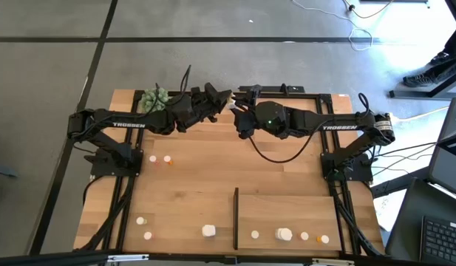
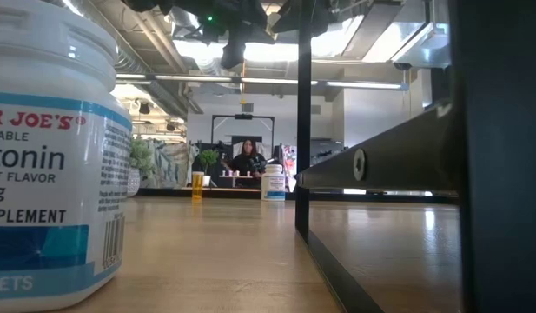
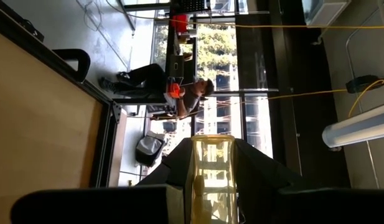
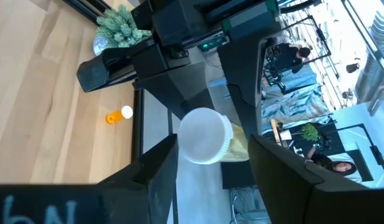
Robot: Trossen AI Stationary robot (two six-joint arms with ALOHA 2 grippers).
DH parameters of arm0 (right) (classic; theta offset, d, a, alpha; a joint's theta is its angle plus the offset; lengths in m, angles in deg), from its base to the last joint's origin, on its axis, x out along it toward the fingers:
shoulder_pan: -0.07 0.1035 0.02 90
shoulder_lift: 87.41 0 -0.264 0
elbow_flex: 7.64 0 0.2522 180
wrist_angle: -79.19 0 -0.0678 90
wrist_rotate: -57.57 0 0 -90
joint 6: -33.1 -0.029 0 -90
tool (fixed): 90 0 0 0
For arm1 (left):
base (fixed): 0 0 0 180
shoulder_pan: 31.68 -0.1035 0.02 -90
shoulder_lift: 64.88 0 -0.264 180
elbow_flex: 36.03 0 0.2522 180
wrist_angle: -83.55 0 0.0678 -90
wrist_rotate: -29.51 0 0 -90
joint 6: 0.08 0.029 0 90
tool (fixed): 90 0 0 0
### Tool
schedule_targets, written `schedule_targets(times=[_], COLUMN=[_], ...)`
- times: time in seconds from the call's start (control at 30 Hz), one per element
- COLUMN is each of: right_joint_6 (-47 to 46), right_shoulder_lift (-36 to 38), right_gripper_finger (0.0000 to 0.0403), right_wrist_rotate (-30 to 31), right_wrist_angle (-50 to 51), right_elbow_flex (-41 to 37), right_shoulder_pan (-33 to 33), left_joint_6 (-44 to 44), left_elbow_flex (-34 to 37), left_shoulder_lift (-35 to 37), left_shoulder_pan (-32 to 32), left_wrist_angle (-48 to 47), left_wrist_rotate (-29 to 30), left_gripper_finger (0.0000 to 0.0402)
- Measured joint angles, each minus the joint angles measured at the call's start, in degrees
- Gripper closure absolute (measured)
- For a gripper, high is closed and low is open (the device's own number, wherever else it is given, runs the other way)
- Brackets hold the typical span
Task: Pick and place medicine bottles onto shelf by color
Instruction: Put the top yellow pill bottle on the shelf aligned with the other yellow pill bottle
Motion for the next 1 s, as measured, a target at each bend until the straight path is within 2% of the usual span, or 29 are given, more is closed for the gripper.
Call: schedule_targets(times=[0.3,0.83,1.0], right_joint_6=[0.0,-0.1,-0.3], right_shoulder_lift=[0.0,0.0,0.0], right_gripper_finger=[0.0262,0.0266,0.0263], right_wrist_rotate=[0.0,0.3,-1.7], right_wrist_angle=[0.1,0.1,-0.1], right_elbow_flex=[-0.1,-0.1,-0.1], right_shoulder_pan=[0.2,0.8,0.8], left_joint_6=[-0.2,1.3,1.5], left_elbow_flex=[-0.1,-0.1,-0.1], left_shoulder_lift=[0.0,0.1,0.1], left_shoulder_pan=[0.0,0.0,0.0], left_wrist_angle=[-0.4,-1.1,-1.2], left_wrist_rotate=[0.2,0.1,0.1], left_gripper_finger=[0.0324,0.0324,0.0324])
